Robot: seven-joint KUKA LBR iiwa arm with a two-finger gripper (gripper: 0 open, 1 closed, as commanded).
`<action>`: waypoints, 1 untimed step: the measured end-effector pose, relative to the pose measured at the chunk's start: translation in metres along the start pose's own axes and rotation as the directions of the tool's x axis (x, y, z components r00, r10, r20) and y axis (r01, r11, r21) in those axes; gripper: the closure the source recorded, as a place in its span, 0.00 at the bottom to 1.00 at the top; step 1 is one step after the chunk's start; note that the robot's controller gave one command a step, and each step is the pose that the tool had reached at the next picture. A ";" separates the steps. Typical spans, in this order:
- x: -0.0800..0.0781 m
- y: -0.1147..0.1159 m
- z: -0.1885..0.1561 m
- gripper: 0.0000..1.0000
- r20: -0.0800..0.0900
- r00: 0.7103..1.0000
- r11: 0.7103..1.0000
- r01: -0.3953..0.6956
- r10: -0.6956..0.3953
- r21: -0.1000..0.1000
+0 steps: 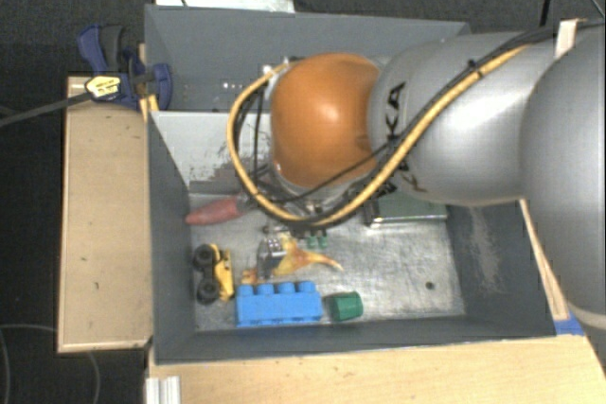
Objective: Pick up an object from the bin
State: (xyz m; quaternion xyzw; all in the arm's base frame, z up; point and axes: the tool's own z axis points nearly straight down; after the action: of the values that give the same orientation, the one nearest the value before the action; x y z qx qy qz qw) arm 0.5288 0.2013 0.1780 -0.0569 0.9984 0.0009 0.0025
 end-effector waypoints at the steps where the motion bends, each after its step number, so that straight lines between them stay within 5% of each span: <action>1: 0.000 -0.053 0.020 0.00 -0.006 0.991 0.991 0.132 -0.132 0.002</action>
Offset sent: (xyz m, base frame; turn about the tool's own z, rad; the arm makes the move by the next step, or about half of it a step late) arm -0.0026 -0.0338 -0.0528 -0.1350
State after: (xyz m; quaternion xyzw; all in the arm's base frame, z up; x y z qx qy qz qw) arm 0.5348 0.1491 0.1583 -0.1230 0.9924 -0.0007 -0.0002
